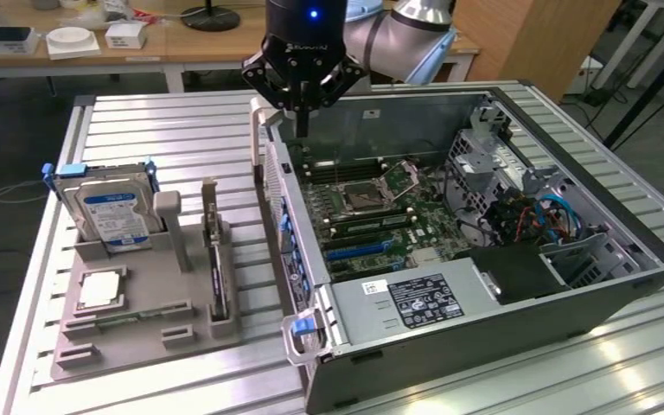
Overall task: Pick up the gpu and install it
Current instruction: 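Reach for the gpu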
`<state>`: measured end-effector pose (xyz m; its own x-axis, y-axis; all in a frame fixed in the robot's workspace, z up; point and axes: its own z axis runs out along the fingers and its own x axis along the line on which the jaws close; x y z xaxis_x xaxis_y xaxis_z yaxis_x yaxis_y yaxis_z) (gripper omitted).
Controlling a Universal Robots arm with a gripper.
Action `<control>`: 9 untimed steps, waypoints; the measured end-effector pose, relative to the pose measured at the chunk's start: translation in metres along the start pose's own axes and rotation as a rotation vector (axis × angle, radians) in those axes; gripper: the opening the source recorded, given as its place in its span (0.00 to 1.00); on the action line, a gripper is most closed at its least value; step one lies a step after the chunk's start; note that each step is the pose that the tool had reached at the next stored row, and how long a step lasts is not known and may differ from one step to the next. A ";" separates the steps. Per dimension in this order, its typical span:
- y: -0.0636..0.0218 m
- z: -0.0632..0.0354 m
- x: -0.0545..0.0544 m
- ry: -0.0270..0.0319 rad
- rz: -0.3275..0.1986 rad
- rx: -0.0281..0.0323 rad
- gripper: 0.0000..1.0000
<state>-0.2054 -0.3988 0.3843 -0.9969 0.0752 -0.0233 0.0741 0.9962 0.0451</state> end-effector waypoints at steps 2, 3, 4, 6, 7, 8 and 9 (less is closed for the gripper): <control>-0.0001 0.0002 0.002 0.0001 0.000 0.0001 0.11; -0.0002 0.0003 0.003 0.0000 0.000 0.0000 0.11; -0.0003 0.0004 0.003 0.0000 0.000 0.0000 0.11; -0.0004 0.0007 0.005 0.0000 0.000 0.0000 0.11; -0.0005 0.0008 0.006 0.0000 0.000 0.0000 0.11; -0.0006 0.0009 0.007 0.0000 0.000 0.0001 0.11; -0.0007 0.0011 0.008 0.0000 0.000 0.0000 0.11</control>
<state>-0.2135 -0.3988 0.3831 -0.9969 0.0753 -0.0233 0.0742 0.9962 0.0451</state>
